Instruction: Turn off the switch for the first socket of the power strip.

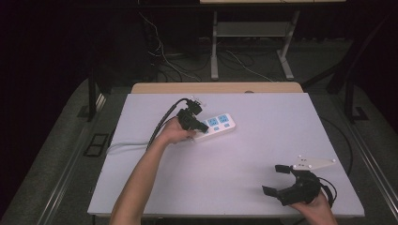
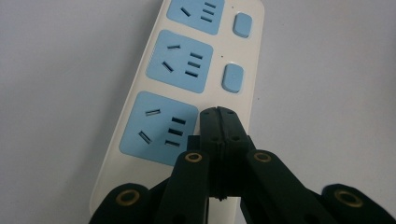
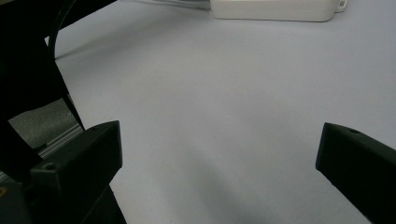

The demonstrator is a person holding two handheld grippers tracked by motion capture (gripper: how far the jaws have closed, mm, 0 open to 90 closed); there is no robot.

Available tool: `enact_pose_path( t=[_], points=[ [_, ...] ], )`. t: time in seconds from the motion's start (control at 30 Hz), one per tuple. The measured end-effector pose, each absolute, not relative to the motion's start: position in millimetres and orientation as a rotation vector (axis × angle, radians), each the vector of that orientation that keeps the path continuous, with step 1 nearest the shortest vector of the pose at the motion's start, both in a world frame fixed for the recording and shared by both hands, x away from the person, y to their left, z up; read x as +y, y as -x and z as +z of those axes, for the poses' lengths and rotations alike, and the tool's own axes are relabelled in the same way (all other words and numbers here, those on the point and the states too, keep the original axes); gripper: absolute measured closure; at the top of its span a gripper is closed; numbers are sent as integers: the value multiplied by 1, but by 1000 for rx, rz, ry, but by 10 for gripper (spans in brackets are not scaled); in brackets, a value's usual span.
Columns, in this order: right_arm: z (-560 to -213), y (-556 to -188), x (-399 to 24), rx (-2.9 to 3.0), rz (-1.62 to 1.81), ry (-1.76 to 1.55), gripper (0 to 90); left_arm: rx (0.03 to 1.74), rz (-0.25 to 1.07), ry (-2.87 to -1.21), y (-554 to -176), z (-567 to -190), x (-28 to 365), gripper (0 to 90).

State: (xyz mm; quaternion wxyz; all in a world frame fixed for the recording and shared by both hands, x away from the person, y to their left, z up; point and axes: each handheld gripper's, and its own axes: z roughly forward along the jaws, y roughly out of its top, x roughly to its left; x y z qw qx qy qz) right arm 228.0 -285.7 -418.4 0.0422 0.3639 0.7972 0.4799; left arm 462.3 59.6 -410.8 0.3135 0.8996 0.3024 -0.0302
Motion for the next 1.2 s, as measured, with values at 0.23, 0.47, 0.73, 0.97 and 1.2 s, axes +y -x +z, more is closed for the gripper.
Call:
enact_pose_path(
  t=[0.23,0.47,0.73,0.97,1.2],
  points=[
    [-418,-229,-286,2436,1467,-1110,2,807,-83,-2369,-462,-410,59,895],
    [-418,-229,-288,2431,1471,-1116,2,805,-64,-2354,-460,-409,60,894],
    [-418,-229,-289,2425,1475,-1123,2,781,14,-2307,-454,-397,61,893],
    [-418,-230,-289,2420,1474,-1126,2,774,56,-2288,-448,-382,71,892],
    [-417,-229,-289,2423,1472,-1125,2,795,100,-2258,-435,-373,87,891]
  ],
)
